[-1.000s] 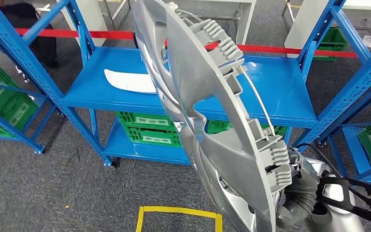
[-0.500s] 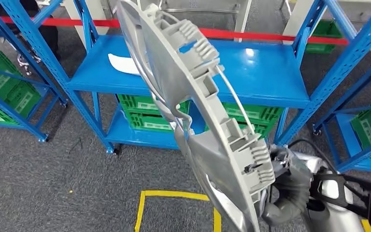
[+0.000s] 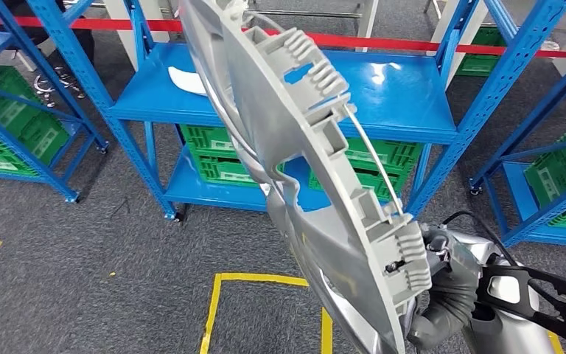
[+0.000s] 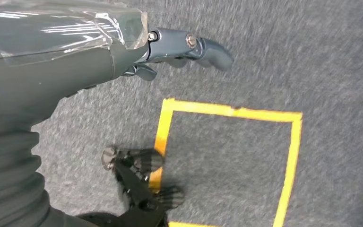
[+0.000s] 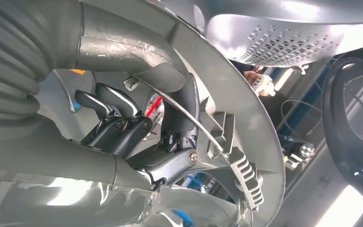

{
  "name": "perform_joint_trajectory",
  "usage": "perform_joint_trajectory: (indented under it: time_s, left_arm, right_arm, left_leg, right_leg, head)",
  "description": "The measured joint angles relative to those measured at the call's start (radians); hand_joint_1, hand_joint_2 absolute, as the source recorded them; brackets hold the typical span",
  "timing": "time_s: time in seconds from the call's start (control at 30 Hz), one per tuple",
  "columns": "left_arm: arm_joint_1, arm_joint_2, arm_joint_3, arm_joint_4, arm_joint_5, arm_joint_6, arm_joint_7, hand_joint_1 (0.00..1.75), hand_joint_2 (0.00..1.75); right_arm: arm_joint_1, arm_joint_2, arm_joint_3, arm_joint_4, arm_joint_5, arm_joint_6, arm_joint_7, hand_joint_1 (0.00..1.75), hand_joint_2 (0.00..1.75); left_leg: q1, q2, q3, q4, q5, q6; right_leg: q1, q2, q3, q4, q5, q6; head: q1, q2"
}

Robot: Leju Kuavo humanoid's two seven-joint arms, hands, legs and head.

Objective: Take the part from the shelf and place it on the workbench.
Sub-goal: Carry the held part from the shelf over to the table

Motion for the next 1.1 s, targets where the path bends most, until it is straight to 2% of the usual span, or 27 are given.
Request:
perform_joint_trajectory:
  time_s: [0.07,0.1,0.13,0.2,0.23,0.27,0.3,0.33,0.37,0.4,0.43,0.47,0.5,0.57,0.6,0.63,0.7,0.73,0.77,0.8,0.83,0.9,0.93,0.97,1.0,1.03,1.1]
  left_arm:
    - [0.0,0.001,0.0,0.0,0.0,0.0,0.0,0.0,1.75]
    - [-0.001,0.001,0.0,0.0,0.0,0.0,0.0,0.0,1.75]
    - [-0.001,0.001,0.0,0.001,0.0,0.0,0.0,0.0,1.75]
    - [-0.002,0.001,-0.001,0.003,0.001,0.002,0.0,0.0,1.75]
    - [-0.002,0.0,-0.001,0.005,0.002,0.004,0.0,0.0,1.75]
    - [-0.002,0.0,-0.002,0.008,0.003,0.007,0.0,0.0,1.75]
    - [-0.002,0.0,-0.004,0.011,0.006,0.011,0.0,0.0,1.75]
    - [-0.002,0.0,-0.007,0.015,0.008,0.015,0.001,0.0,1.75]
    - [-0.002,0.0,-0.01,0.019,0.011,0.02,0.002,0.0,1.75]
    - [-0.002,0.002,-0.012,0.023,0.015,0.025,0.003,0.0,1.75]
    - [-0.001,0.003,-0.015,0.028,0.018,0.029,0.003,0.0,1.75]
    - [-0.001,0.004,-0.017,0.033,0.021,0.033,0.004,0.0,1.75]
    - [0.0,0.006,-0.019,0.038,0.025,0.036,0.004,0.0,1.75]
    - [0.001,0.009,-0.022,0.05,0.032,0.045,0.003,0.0,1.75]
    - [0.002,0.01,-0.023,0.055,0.036,0.048,0.003,0.0,1.75]
    - [0.003,0.011,-0.024,0.059,0.039,0.049,0.003,0.0,1.75]
    - [0.005,0.012,-0.026,0.064,0.047,0.049,0.004,0.0,1.75]
    - [0.005,0.012,-0.027,0.065,0.05,0.048,0.004,0.0,1.75]
    - [0.007,0.012,-0.027,0.066,0.052,0.047,0.004,0.0,1.75]
    - [0.008,0.012,-0.028,0.068,0.052,0.046,0.004,0.0,1.75]
    - [0.01,0.012,-0.029,0.07,0.052,0.045,0.004,0.0,1.75]
    - [0.013,0.012,-0.029,0.071,0.052,0.04,0.005,0.0,1.75]
    - [0.014,0.013,-0.029,0.07,0.052,0.038,0.005,0.0,1.75]
    - [0.015,0.013,-0.03,0.07,0.051,0.037,0.006,0.0,1.75]
    - [0.016,0.013,-0.03,0.069,0.051,0.036,0.006,0.0,1.75]
    - [0.017,0.013,-0.03,0.069,0.048,0.036,0.006,0.0,1.75]
    - [0.018,0.012,-0.031,0.07,0.041,0.036,0.003,0.0,1.75]
  right_arm:
    - [-0.001,0.0,-0.003,0.001,0.0,0.0,-0.001,1.75,1.75]
    - [-0.001,-0.001,-0.004,0.001,0.0,0.0,-0.001,1.75,1.75]
    - [-0.001,-0.001,-0.006,0.001,0.0,0.0,-0.001,1.75,1.75]
    - [-0.002,-0.002,-0.007,0.002,0.004,-0.001,-0.002,1.75,1.75]
    - [-0.002,-0.002,-0.008,0.002,0.011,-0.002,-0.003,1.75,1.75]
    - [-0.001,-0.002,-0.008,0.002,0.019,-0.004,-0.004,1.75,1.75]
    - [-0.002,-0.002,-0.008,0.002,0.027,-0.006,-0.008,1.75,1.75]
    - [-0.003,-0.004,-0.008,0.002,0.032,-0.009,-0.012,1.75,1.75]
    - [-0.005,-0.008,-0.008,0.002,0.032,-0.01,-0.017,1.75,1.75]
    - [-0.01,-0.013,-0.008,0.003,0.027,-0.011,-0.023,1.75,1.75]
    - [-0.014,-0.018,-0.008,0.003,0.021,-0.011,-0.03,1.75,1.75]
    - [-0.018,-0.025,-0.008,0.004,0.014,-0.011,-0.037,1.75,1.75]
    - [-0.02,-0.031,-0.007,0.006,0.009,-0.01,-0.046,1.75,1.75]
    - [-0.024,-0.042,-0.006,0.011,0.009,-0.011,-0.063,1.75,1.75]
    - [-0.026,-0.046,-0.006,0.013,0.012,-0.014,-0.069,1.75,1.75]
    - [-0.029,-0.05,-0.004,0.015,0.015,-0.019,-0.071,1.75,1.75]
    - [-0.033,-0.057,-0.001,0.018,0.019,-0.031,-0.071,1.75,1.75]
    - [-0.034,-0.06,0.001,0.019,0.019,-0.036,-0.071,1.75,1.75]
    - [-0.034,-0.063,0.003,0.02,0.019,-0.039,-0.07,1.75,1.75]
    - [-0.034,-0.066,0.005,0.021,0.02,-0.041,-0.068,1.75,1.75]
    - [-0.034,-0.067,0.008,0.022,0.02,-0.043,-0.065,1.75,1.75]
    - [-0.035,-0.07,0.011,0.022,0.023,-0.047,-0.059,1.75,1.75]
    - [-0.036,-0.071,0.012,0.021,0.024,-0.049,-0.057,1.75,1.75]
    - [-0.037,-0.073,0.012,0.021,0.027,-0.052,-0.056,1.75,1.75]
    - [-0.037,-0.074,0.012,0.021,0.032,-0.054,-0.056,1.75,1.75]
    - [-0.037,-0.075,0.012,0.021,0.037,-0.056,-0.058,1.75,1.75]
    - [-0.037,-0.076,0.011,0.021,0.042,-0.056,-0.062,1.75,1.75]
  left_leg:
    - [-0.004,0.004,-0.011,-0.016,0.025,0.012]
    - [-0.003,0.007,-0.018,-0.026,0.042,0.019]
    - [-0.001,0.009,-0.029,-0.035,0.062,0.025]
    - [0.001,0.012,-0.059,-0.039,0.095,0.031]
    - [0.0,0.013,-0.077,-0.038,0.109,0.03]
    - [0.0,0.014,-0.096,-0.036,0.122,0.03]
    - [0.001,0.015,-0.115,-0.033,0.135,0.028]
    - [0.002,0.016,-0.134,-0.028,0.146,0.026]
    - [0.003,0.018,-0.153,-0.02,0.156,0.022]
    - [0.002,0.019,-0.171,-0.01,0.164,0.018]
    - [0.002,0.021,-0.185,0.001,0.17,0.013]
    - [0.001,0.022,-0.194,0.011,0.176,0.008]
    - [0.001,0.026,-0.199,0.016,0.183,0.002]
    - [0.005,0.03,-0.203,0.017,0.192,-0.009]
    - [0.008,0.028,-0.208,0.026,0.176,-0.016]
    - [0.01,0.023,-0.217,0.053,0.139,-0.023]
    - [0.015,0.013,-0.244,0.165,0.025,-0.036]
    - [0.016,0.012,-0.256,0.233,-0.018,-0.04]
    - [0.017,0.011,-0.26,0.287,-0.037,-0.042]
    - [0.018,0.011,-0.25,0.312,-0.034,-0.042]
    - [0.018,0.01,-0.222,0.3,-0.013,-0.039]
    - [0.016,0.004,-0.114,0.175,0.022,-0.025]
    - [0.013,0.001,-0.056,0.093,0.02,-0.017]
    - [0.009,-0.001,-0.016,0.033,0.012,-0.01]
    - [0.004,-0.003,0.005,-0.004,0.002,-0.004]
    - [0.0,-0.002,0.007,-0.017,0.004,0.001]
    - [0.0,0.003,-0.005,-0.029,0.032,0.014]
  right_leg:
    - [-0.003,0.0,-0.005,-0.006,0.014,0.011]
    - [-0.002,0.001,-0.015,0.004,-0.001,0.009]
    - [-0.001,0.002,-0.028,0.032,-0.034,0.004]
    - [-0.001,0.003,-0.06,0.146,-0.131,-0.009]
    - [-0.002,0.003,-0.071,0.211,-0.163,-0.007]
    - [-0.003,0.003,-0.072,0.259,-0.174,0.002]
    - [-0.004,0.003,-0.059,0.279,-0.165,0.014]
    - [-0.006,0.002,-0.03,0.265,-0.144,0.028]
    - [-0.008,-0.002,0.015,0.217,-0.124,0.038]
    - [-0.008,-0.012,0.07,0.144,-0.122,0.043]
    - [-0.006,-0.02,0.116,0.075,-0.132,0.038]
    - [-0.004,-0.028,0.147,0.023,-0.148,0.03]
    - [0.0,-0.03,0.159,-0.006,-0.162,0.019]
    - [0.001,-0.025,0.147,-0.01,-0.153,-0.001]
    - [0.0,-0.023,0.139,-0.01,-0.142,-0.01]
    - [-0.002,-0.021,0.129,-0.01,-0.129,-0.017]
    - [-0.003,-0.016,0.102,-0.009,-0.103,-0.024]
    - [-0.002,-0.014,0.088,-0.008,-0.089,-0.024]
    - [-0.001,-0.012,0.073,-0.007,-0.077,-0.024]
    - [0.0,-0.01,0.058,-0.006,-0.065,-0.022]
    - [0.0,-0.008,0.043,-0.005,-0.053,-0.02]
    - [0.002,-0.005,0.019,-0.004,-0.032,-0.015]
    - [0.003,-0.004,0.012,-0.004,-0.023,-0.011]
    - [0.002,-0.005,0.009,-0.006,-0.014,-0.005]
    - [0.0,-0.006,0.007,-0.008,-0.005,0.001]
    - [-0.002,-0.007,0.006,-0.011,0.005,0.008]
    - [-0.005,-0.007,-0.003,-0.008,0.004,0.014]
  head:
    - [-0.002,0.0]
    - [-0.001,0.0]
    - [0.001,0.0]
    - [0.004,0.0]
    - [0.004,0.0]
    - [0.004,0.0]
    - [0.004,0.0]
    - [0.004,0.0]
    - [0.004,0.0]
    - [0.005,0.0]
    - [0.004,0.0]
    - [0.003,0.0]
    - [0.003,0.0]
    - [0.003,0.0]
    - [0.004,0.0]
    - [0.003,0.0]
    - [0.002,0.0]
    - [0.002,0.0]
    - [0.002,0.0]
    - [0.002,0.0]
    - [0.002,0.0]
    - [0.002,0.0]
    - [0.002,0.0]
    - [0.003,0.0]
    - [0.002,0.0]
    - [0.002,0.0]
    - [0.002,0.0]
